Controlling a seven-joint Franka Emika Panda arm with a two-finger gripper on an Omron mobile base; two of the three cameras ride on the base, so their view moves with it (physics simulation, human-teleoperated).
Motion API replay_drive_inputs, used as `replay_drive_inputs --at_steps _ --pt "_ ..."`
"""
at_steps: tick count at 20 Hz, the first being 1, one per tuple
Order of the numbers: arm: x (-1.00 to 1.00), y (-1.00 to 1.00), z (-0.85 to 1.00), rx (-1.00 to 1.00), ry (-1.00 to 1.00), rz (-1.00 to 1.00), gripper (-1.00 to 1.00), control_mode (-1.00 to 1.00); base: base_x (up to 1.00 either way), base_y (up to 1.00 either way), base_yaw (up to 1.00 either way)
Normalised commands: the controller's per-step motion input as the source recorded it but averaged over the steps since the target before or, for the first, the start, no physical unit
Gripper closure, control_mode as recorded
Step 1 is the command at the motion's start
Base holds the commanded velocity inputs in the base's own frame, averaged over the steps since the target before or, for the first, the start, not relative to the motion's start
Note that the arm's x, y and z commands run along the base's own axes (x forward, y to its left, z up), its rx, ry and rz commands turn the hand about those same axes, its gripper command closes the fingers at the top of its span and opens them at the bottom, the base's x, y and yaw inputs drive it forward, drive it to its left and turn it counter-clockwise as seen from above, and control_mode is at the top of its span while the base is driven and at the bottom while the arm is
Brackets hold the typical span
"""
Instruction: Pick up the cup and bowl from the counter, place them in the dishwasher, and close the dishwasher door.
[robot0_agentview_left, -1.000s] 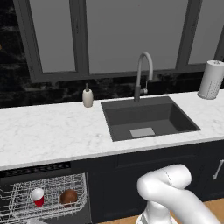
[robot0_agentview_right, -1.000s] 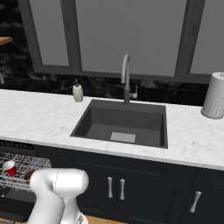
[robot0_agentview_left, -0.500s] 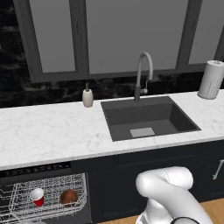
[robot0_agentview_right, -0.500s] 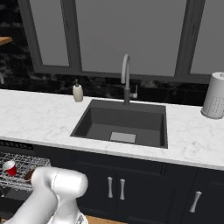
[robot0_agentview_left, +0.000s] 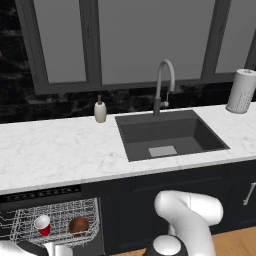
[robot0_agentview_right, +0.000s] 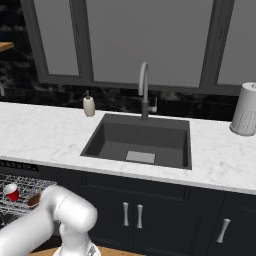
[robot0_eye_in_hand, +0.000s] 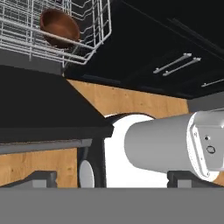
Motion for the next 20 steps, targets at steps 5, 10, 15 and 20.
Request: replay_drive_inputs --at_steps 5,10,15,20 --pt "-0.38 0.11 -0.37 -0.03 -0.05 0.15 -1.00 -1.00 0.00 0.00 0.00" --pt "-0.12 0.19 -0.77 0.00 -0.14 0.11 -1.00 -1.00 0.00 0.00 0.00" --pt "0.00 0.11 -0.99 0.03 -0.18 0.06 -1.00 -1.00 0.00 0.00 0.00" --pt "-0.01 0.37 -0.60 0.16 -0.25 0.00 -1.00 -1.00 0.00 0.00 0.00"
